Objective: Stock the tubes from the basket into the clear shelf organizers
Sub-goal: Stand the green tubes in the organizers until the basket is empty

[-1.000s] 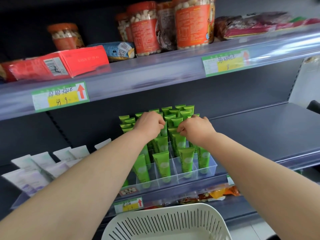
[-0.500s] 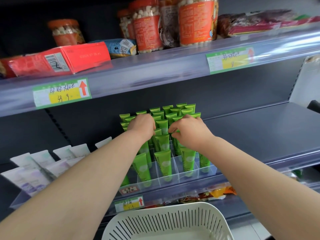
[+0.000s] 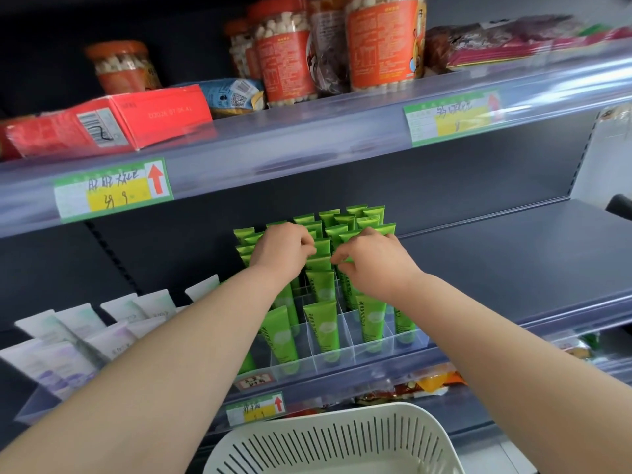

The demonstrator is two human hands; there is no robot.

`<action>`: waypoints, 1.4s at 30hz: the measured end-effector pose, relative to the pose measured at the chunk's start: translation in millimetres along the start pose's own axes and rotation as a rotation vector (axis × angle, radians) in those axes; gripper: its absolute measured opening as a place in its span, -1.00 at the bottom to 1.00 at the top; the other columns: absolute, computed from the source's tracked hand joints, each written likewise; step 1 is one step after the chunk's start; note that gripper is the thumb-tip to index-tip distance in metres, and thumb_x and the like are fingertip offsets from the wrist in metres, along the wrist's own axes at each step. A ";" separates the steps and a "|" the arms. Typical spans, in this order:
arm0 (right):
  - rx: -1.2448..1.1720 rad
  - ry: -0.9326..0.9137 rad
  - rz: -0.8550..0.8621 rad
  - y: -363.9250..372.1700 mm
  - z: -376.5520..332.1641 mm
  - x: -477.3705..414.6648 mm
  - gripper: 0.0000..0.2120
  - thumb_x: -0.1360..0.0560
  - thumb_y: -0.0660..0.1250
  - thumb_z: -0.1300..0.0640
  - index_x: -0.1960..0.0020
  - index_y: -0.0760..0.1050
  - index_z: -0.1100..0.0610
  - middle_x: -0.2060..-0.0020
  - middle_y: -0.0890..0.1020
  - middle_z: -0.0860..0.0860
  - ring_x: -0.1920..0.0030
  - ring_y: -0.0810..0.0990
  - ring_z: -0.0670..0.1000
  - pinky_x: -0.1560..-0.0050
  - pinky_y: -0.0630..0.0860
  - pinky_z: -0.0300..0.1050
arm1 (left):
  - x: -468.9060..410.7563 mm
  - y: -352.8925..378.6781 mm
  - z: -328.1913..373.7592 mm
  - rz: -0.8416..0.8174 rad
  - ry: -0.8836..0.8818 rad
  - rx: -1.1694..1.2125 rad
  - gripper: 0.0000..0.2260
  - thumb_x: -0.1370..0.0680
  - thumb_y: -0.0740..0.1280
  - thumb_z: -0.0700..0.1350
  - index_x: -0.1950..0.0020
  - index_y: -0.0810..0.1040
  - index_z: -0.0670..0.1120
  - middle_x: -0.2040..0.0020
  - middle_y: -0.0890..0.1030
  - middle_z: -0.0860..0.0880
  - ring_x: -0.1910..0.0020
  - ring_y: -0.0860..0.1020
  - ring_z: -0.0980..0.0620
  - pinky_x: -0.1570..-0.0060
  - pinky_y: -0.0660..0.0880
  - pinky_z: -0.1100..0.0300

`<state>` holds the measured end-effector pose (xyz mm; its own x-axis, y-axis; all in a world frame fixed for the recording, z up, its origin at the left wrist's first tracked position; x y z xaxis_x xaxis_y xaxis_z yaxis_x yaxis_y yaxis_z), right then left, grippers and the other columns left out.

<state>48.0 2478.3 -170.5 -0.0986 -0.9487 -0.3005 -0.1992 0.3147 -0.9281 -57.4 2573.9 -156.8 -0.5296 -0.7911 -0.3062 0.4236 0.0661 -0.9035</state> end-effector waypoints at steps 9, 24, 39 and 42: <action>0.025 0.002 0.054 -3.8 -2.2 10.4 -0.71 -0.55 0.19 0.14 -0.15 0.56 -0.13 -0.03 0.65 -0.08 -0.21 0.39 0.04 -0.08 0.37 0.00 | 13.9 17.1 9.5 -0.283 0.077 -0.070 -0.85 -0.46 0.47 -0.04 -0.02 0.68 0.01 0.05 0.65 0.06 0.05 0.57 0.05 -0.02 0.52 0.09; -0.099 -0.093 -0.076 3.8 -25.2 21.7 -0.76 -0.50 0.24 0.00 -0.12 0.57 -0.16 0.07 0.64 -0.22 -0.20 0.36 -0.02 -0.15 0.31 0.03 | 17.5 -0.4 -1.1 -0.238 0.036 0.007 -0.83 -0.40 0.53 -0.07 0.03 0.70 0.01 0.17 0.61 0.17 0.15 0.54 0.20 0.06 0.47 0.24; 0.038 -0.125 -0.108 18.1 -30.0 29.9 -0.80 -0.46 0.32 -0.07 -0.05 0.60 -0.08 0.15 0.64 -0.09 -0.12 0.40 0.01 -0.12 0.26 0.05 | 22.7 -2.3 -5.1 -0.163 0.018 -0.001 -0.89 -0.47 0.46 -0.09 0.02 0.69 0.04 0.02 0.66 0.12 0.06 0.55 0.15 0.02 0.47 0.19; 0.067 -0.120 -0.087 18.0 -25.6 27.9 -0.79 -0.48 0.30 -0.07 -0.07 0.59 -0.10 0.14 0.63 -0.08 -0.15 0.39 0.02 -0.04 0.25 0.01 | 23.0 5.1 0.0 -0.187 0.018 -0.011 -0.86 -0.46 0.47 -0.09 0.00 0.69 0.02 0.00 0.66 0.10 0.04 0.57 0.11 -0.02 0.51 0.15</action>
<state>16.7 2458.4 -190.0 0.0339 -0.9705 -0.2388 -0.1364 0.2322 -0.9630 -67.4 2556.1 -168.5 -0.6115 -0.7793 -0.1373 0.3081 -0.0746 -0.9484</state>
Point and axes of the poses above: each hand's wrist, its own x-axis away from the middle knuckle, its own y-axis out of the palm, z = x × y, the point moved 7 cm from there along -x, towards the middle knuckle
